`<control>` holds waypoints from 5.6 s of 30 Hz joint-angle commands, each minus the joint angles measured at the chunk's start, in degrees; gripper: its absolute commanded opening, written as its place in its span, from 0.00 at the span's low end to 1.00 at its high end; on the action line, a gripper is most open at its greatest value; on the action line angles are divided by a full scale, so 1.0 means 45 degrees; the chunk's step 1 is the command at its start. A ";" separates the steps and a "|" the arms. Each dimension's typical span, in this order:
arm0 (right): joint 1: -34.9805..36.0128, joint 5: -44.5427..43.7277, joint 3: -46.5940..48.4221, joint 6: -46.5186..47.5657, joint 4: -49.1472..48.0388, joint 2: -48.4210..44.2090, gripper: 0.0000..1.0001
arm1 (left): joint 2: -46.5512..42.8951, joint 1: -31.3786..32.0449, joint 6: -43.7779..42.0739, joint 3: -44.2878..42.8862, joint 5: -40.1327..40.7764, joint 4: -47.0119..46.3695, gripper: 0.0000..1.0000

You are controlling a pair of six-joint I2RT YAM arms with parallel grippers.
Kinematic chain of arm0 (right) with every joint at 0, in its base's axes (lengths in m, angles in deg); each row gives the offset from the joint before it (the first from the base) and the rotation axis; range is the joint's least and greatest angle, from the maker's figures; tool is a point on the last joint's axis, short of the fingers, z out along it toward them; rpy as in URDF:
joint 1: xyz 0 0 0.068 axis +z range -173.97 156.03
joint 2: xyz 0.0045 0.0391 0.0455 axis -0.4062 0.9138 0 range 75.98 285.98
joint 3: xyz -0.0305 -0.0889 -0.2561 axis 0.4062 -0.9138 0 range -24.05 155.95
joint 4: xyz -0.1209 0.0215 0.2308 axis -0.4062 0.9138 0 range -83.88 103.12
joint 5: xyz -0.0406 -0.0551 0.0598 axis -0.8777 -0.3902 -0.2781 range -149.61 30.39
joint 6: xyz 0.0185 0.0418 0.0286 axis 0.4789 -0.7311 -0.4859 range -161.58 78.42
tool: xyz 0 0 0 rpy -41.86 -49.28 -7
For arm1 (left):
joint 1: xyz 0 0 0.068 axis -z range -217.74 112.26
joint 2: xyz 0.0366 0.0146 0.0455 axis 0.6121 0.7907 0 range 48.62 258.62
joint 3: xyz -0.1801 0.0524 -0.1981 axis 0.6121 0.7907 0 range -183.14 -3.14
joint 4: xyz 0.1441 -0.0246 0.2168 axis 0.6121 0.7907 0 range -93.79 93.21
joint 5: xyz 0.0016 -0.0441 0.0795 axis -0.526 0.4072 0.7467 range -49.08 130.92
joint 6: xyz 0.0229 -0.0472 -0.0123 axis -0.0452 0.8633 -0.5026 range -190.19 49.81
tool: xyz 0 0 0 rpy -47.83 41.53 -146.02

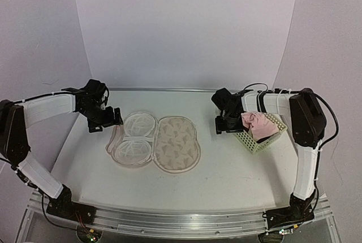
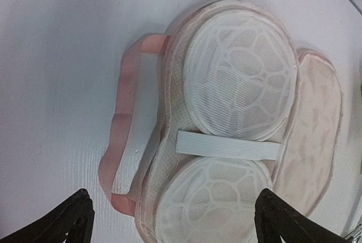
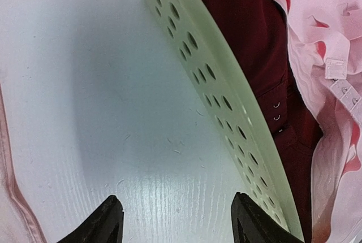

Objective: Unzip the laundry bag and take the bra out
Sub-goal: Move the bin to the corner of the board, then move the laundry bag to the center of the board, then close the laundry bag at the center of the board.

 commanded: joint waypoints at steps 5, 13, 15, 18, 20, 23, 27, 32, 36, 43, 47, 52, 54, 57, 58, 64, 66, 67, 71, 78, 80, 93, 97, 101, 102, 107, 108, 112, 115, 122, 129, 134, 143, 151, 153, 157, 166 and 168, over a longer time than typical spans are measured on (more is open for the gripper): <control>0.0252 0.2491 -0.0698 -0.0121 -0.1199 -0.2238 0.66 | 0.1980 -0.0053 -0.0324 -0.0976 -0.0754 -0.0756 1.00; 0.1085 0.3323 -0.0621 -0.0623 -0.1549 -0.2509 0.66 | 0.3084 -0.0053 -0.0270 -0.0977 -0.1468 -0.1070 1.00; 0.1253 0.3360 -0.0484 -0.0645 -0.1570 -0.2458 0.66 | 0.3273 -0.0053 -0.0229 -0.0835 -0.1597 -0.1139 0.99; 0.1372 0.3419 -0.0393 -0.0665 -0.1588 -0.2364 0.66 | 0.3414 -0.0034 -0.0140 -0.0515 -0.1846 -0.1287 0.99; 0.1414 0.3457 -0.0378 -0.0661 -0.1585 -0.2347 0.66 | 0.3469 -0.0023 -0.0093 -0.0283 -0.2029 -0.1384 1.00; 0.1449 0.3540 -0.0337 -0.0614 -0.1589 -0.2313 0.66 | 0.3422 0.0076 -0.0018 0.0076 -0.2213 -0.1572 1.00; 0.1459 0.3627 -0.0286 -0.0553 -0.1600 -0.2233 0.66 | 0.3322 0.0351 0.0183 0.0550 -0.2486 -0.1846 0.99; 0.1465 0.3749 -0.0151 -0.0528 -0.1588 -0.2036 0.67 | 0.3299 0.1006 0.0616 0.1006 -0.2471 -0.2164 0.99; 0.1454 0.3986 -0.0033 -0.0526 -0.1672 -0.1767 0.67 | 0.3159 0.1647 0.1012 0.1248 -0.2380 -0.2321 0.99; 0.1454 0.4346 0.0127 -0.0452 -0.1932 -0.1072 0.66 | 0.2543 0.2667 0.1896 0.1993 -0.2369 -0.2642 0.99; 0.1444 0.4230 0.0415 -0.0069 -0.1980 -0.0528 0.66 | 0.1918 0.2896 0.2281 0.2541 -0.2393 -0.2793 0.99; 0.1111 0.4252 0.1111 0.0375 -0.1995 0.0247 0.65 | 0.1263 0.3176 0.2656 0.3019 -0.2376 -0.2815 0.99; 0.0912 0.4435 0.1490 0.0555 -0.2000 0.0607 0.64 | 0.1020 0.3225 0.2772 0.3133 -0.2330 -0.2840 1.00; 0.0641 0.4667 0.2142 0.0830 -0.2000 0.1231 0.62 | 0.0580 0.3248 0.2901 0.3271 -0.2272 -0.2816 0.99; 0.0571 0.4717 0.2342 0.0909 -0.2000 0.1396 0.62 | 0.0435 0.3248 0.2975 0.3329 -0.2273 -0.2813 0.99; 0.0155 0.5144 0.3153 0.1276 -0.2021 0.2458 0.60 | -0.0667 0.3268 0.3415 0.3880 -0.2211 -0.2816 0.99; 0.0131 0.5241 0.3456 0.1436 -0.2020 0.2753 0.58 | -0.1023 0.3268 0.3525 0.4004 -0.2179 -0.2806 1.00; 0.0112 0.5272 0.3589 0.1517 -0.2020 0.2836 0.57 | -0.1213 0.3268 0.3570 0.4031 -0.2179 -0.2800 0.99; 0.0036 0.5461 0.4076 0.1634 -0.2020 0.3152 0.54 | -0.1875 0.3270 0.3764 0.4039 -0.2036 -0.2740 0.99; -0.0031 0.5781 0.4385 0.1676 -0.2020 0.3582 0.48 | -0.2804 0.3268 0.3947 0.3808 -0.1623 -0.2296 1.00; -0.0030 0.5800 0.4313 0.1725 -0.2020 0.3648 0.46 | -0.3004 0.3268 0.3953 0.3710 -0.1477 -0.2107 1.00; -0.0031 0.5930 0.3438 0.1978 -0.2210 0.3475 0.32 | -0.3593 0.3270 0.3953 0.3406 -0.0857 -0.1321 1.00; -0.0031 0.5774 0.3097 0.2136 -0.2297 0.3341 0.24 | -0.3608 0.3276 0.3905 0.3311 -0.0746 -0.1212 1.00; -0.0028 0.5560 0.2755 0.2413 -0.2410 0.3211 0.14 | -0.3573 0.3257 0.3842 0.3139 -0.0666 -0.1090 1.00; -0.0028 0.5507 0.2691 0.2501 -0.2427 0.3179 0.10 | -0.3583 0.3259 0.3835 0.3115 -0.0640 -0.1069 1.00; -0.0031 0.5175 0.2285 0.2904 -0.2509 0.2998 0.00 | -0.3523 0.3251 0.3765 0.2978 -0.0558 -0.1000 1.00; -0.0031 0.5156 0.2205 0.2948 -0.2550 0.2915 0.00 | -0.3503 0.3258 0.3759 0.2970 -0.0541 -0.0999 1.00; -0.0031 0.5199 0.2087 0.3097 -0.2680 0.2466 0.00 | -0.3401 0.3248 0.3726 0.2845 -0.0510 -0.0980 1.00; -0.0031 0.5170 0.2022 0.3122 -0.2681 0.2065 0.00 | -0.3355 0.3260 0.3671 0.2607 -0.0465 -0.0946 1.00; -0.0030 0.4659 0.1721 0.3234 -0.2664 0.0929 0.00 | -0.3117 0.3249 0.3425 0.1776 -0.0326 -0.0718 1.00; -0.0031 0.3993 0.1453 0.3494 -0.2580 -0.0399 0.00 | -0.2806 0.3265 0.3112 0.1027 -0.0229 -0.0478 1.00; -0.0031 0.4100 0.1906 0.3498 -0.2313 -0.1303 0.00 | -0.2588 0.3248 0.2878 0.0572 -0.0148 -0.0340 1.00; -0.0012 0.5488 0.3506 0.3038 -0.1737 -0.2138 0.00 | -0.2206 0.3248 0.2518 0.0174 -0.0123 -0.0276 1.00; 0.0761 0.6622 0.5099 0.2368 -0.1552 -0.1616 0.00 | -0.1812 0.3248 0.1959 -0.0205 -0.0071 -0.0204 1.00; 0.1067 0.6601 0.5268 0.2214 -0.1532 -0.1355 0.00 | -0.1783 0.3248 0.1877 -0.0299 -0.0088 -0.0199 1.00; 0.1571 0.6500 0.5430 0.1866 -0.1545 -0.0877 0.00 | -0.1778 0.3250 0.1809 -0.0377 -0.0128 -0.0179 1.00; 0.2155 0.6042 0.5998 0.0760 -0.1551 0.0539 0.00 | -0.1817 0.3248 0.1694 -0.0414 -0.0216 -0.0178 1.00; 0.2173 0.6099 0.6194 0.0451 -0.1584 0.0899 0.00 | -0.1807 0.3248 0.1682 -0.0434 -0.0240 -0.0175 1.00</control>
